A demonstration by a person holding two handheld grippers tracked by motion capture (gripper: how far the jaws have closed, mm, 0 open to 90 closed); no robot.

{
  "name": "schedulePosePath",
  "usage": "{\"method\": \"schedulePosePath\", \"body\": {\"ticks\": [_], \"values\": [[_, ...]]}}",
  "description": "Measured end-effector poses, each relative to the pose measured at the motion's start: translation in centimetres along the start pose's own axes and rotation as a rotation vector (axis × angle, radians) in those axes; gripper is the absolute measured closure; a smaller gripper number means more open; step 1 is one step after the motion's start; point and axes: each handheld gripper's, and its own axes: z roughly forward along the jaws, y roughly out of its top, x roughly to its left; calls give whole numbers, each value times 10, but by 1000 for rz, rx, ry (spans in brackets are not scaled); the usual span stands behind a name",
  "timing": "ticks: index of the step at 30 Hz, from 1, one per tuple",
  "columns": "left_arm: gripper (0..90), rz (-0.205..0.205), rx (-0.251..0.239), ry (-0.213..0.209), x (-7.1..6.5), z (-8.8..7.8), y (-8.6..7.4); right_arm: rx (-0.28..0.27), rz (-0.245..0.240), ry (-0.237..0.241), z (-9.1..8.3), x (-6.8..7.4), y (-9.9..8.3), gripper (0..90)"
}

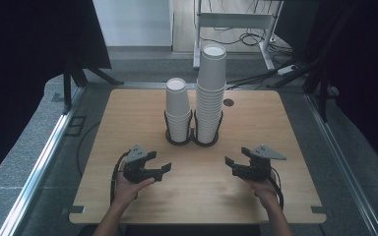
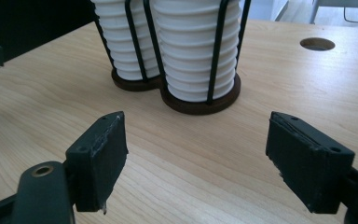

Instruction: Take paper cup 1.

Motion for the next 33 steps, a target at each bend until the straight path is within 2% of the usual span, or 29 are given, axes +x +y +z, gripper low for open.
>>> {"method": "schedulePosePath", "body": {"ticks": [11,17,26,29,33], "values": [[211,-7,-1,-13,-2,-3,1,-31,14,43,2,5,6,228],[211,5,3,-10,0,-3,6,-31,-20,77,17,16,19,228],[211,27,-31,-26,1,-3,28,-38,-75,127,38,36,44,230],[210,37,-42,-35,1,-3,37,-32,-101,130,43,42,51,231],[209,41,-45,-47,0,-1,47,-26,-108,138,49,48,58,232]]}}
